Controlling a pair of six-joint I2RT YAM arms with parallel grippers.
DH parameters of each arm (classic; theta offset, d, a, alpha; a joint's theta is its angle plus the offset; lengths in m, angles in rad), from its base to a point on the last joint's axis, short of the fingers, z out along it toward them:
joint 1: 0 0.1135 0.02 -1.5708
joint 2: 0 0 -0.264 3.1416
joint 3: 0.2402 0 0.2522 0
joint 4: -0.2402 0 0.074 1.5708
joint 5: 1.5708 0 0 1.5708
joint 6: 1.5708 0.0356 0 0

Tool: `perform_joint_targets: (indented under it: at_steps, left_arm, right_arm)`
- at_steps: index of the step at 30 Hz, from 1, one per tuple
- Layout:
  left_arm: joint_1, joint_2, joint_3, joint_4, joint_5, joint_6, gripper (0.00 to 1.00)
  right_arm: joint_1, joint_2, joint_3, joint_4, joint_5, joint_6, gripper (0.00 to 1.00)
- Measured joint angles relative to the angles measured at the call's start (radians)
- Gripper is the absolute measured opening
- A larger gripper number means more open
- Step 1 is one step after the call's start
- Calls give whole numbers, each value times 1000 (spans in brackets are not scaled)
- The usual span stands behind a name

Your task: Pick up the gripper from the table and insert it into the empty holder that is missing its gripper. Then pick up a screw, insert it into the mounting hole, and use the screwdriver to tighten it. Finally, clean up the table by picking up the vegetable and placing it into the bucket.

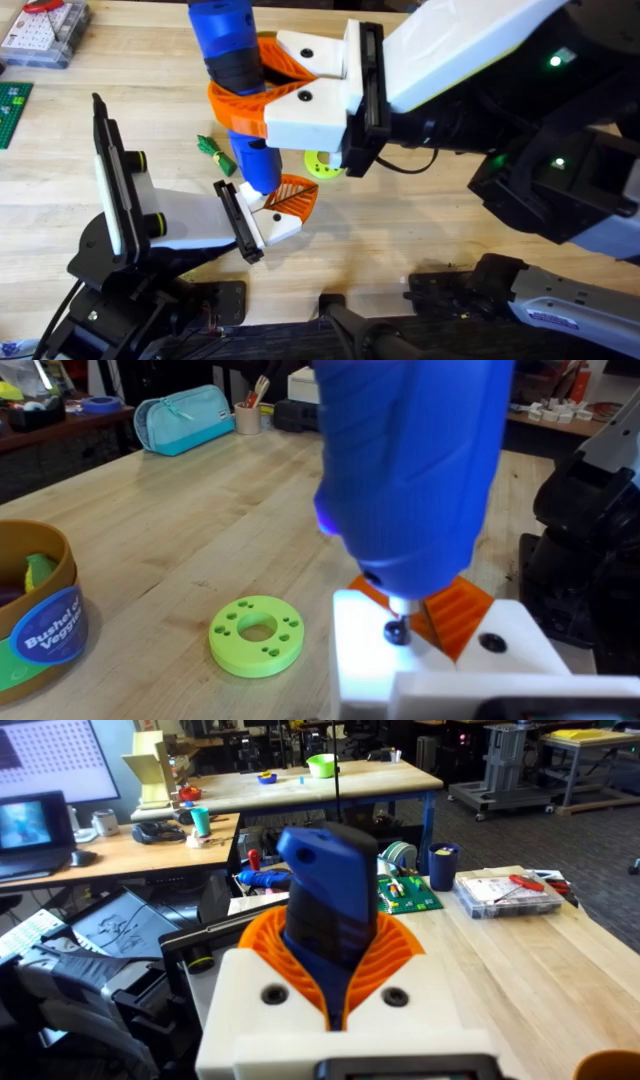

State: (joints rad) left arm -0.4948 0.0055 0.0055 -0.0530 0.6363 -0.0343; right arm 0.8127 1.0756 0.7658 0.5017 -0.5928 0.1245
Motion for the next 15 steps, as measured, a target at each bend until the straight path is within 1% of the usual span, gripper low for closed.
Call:
perform_joint_targets:
  at_steps: [9, 15]
  left_arm:
    - [0, 0, 0, 0, -1, -1, 13]
    - [0, 0, 0, 0, -1, -1, 13]
  right_arm:
    - [-13, -7, -8, 23, 0, 3, 40]
    - [-39, -76, -14, 30, 1, 2, 40]
